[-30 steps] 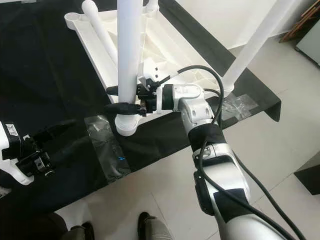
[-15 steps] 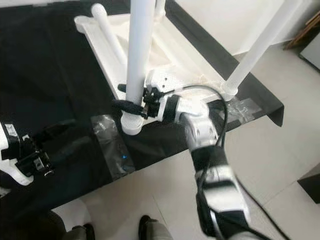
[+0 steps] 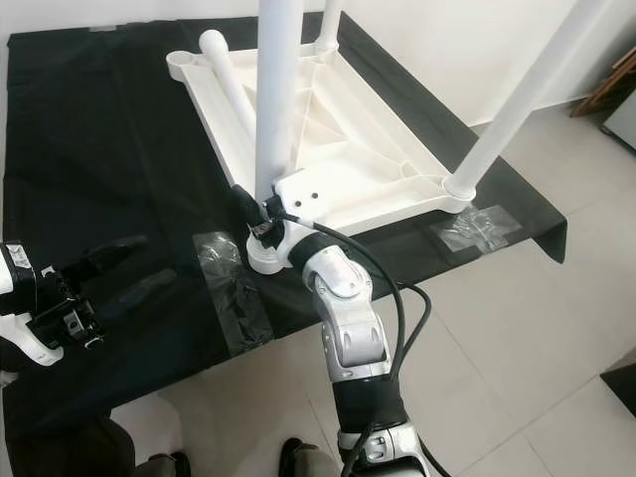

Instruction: Building children table

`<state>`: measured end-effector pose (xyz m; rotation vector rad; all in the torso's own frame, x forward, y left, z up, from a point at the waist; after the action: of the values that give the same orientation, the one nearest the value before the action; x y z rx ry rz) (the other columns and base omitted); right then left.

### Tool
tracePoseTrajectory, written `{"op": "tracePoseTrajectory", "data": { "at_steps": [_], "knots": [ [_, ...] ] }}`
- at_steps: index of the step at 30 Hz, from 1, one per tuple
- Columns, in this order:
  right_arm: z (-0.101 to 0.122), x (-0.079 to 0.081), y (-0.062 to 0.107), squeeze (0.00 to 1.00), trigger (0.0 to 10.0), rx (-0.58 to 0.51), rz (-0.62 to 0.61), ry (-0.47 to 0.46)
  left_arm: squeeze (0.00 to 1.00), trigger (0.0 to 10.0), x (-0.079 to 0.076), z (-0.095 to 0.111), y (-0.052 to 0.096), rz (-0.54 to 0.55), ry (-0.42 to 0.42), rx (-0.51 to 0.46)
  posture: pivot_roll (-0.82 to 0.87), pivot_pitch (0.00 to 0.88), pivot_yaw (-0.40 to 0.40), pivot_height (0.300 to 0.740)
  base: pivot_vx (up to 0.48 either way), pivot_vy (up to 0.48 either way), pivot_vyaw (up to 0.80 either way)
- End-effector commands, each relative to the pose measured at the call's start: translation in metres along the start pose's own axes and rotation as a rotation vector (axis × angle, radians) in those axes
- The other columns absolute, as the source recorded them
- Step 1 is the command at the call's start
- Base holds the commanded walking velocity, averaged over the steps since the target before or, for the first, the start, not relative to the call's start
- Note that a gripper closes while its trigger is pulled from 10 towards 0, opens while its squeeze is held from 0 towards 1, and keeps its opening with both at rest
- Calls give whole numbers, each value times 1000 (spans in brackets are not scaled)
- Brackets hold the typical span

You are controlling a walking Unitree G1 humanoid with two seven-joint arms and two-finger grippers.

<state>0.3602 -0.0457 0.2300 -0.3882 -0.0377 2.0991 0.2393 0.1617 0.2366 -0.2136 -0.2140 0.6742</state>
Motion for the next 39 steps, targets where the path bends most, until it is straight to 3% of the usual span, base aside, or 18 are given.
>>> {"op": "tracePoseTrajectory", "data": {
  "at_steps": [1,2,3,4,6,9,10,11,12,14,18,26,27,30,31,39],
  "knots": [
    [-36,-8,8,0,10000,172,-42,6,0,10000,-4,-3,1,-14,-4,16,87,232,-106,740,0,0,0],
    [-36,-8,8,0,10000,172,-42,6,0,10000,-4,-3,1,-14,-4,16,87,232,-106,740,0,0,0],
    [-31,-7,7,247,10000,153,-26,-15,0,10000,-4,-3,1,-14,-5,16,94,229,-103,740,0,0,0],
    [-22,-4,4,1000,10000,110,51,-51,0,10000,-4,-3,0,-16,-6,15,103,226,-105,740,0,0,0],
    [-15,-1,2,1000,10000,79,106,-74,0,10000,-4,-2,-1,-19,-7,13,105,227,-105,740,0,0,0],
    [13,4,2,937,10000,-59,384,6,0,10000,-6,-3,-1,-17,-6,13,111,230,-103,740,0,0,0],
    [17,3,2,149,10000,-79,442,43,0,10000,-5,-4,0,-14,-8,16,113,230,-104,740,0,0,0],
    [20,1,2,0,10000,-87,480,69,0,10000,-5,-3,0,-11,-11,18,116,234,-108,740,0,0,0],
    [23,-9,-3,0,10000,-87,517,131,0,10000,-3,-1,1,-2,-20,17,124,238,-116,740,0,0,0],
    [23,-11,-4,0,10000,-84,521,143,0,10000,-3,-1,1,0,-22,16,124,238,-116,740,0,0,0],
    [27,-13,-5,0,10000,-88,706,166,0,10000,0,2,8,23,-39,24,134,245,-120,740,0,0,0],
    [33,-24,-12,0,10000,-92,821,112,0,10000,1,3,10,33,-48,32,148,261,-126,740,0,0,0],
    [35,-27,-16,0,5922,-102,821,96,0,10000,2,4,10,36,-50,32,149,262,-126,740,0,0,0],
    [37,-30,-19,0,5922,-112,822,81,0,10000,2,5,11,38,-51,33,149,262,-126,740,0,0,0],
    [35,-31,-18,0,0,-104,840,84,0,10000,1,5,11,39,-51,34,154,270,-131,740,0,0,0],
    [28,-38,-11,0,0,-73,897,81,0,10000,0,5,12,44,-50,35,147,273,-132,740,0,0,0]
  ]
}}
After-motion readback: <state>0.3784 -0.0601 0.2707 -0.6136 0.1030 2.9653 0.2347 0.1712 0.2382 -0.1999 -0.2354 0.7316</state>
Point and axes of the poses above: a point about 5 cm out from each wrist's last joint towards the gripper, its own y axis pointing back from the gripper into the wrist, its own z axis along the axis of the wrist's last joint, x = y × z, the point moved 4 cm from there along -y, pointing out of the wrist towards the gripper, and after that the axes turned 6 degrees about y, right-handed, at the moved point
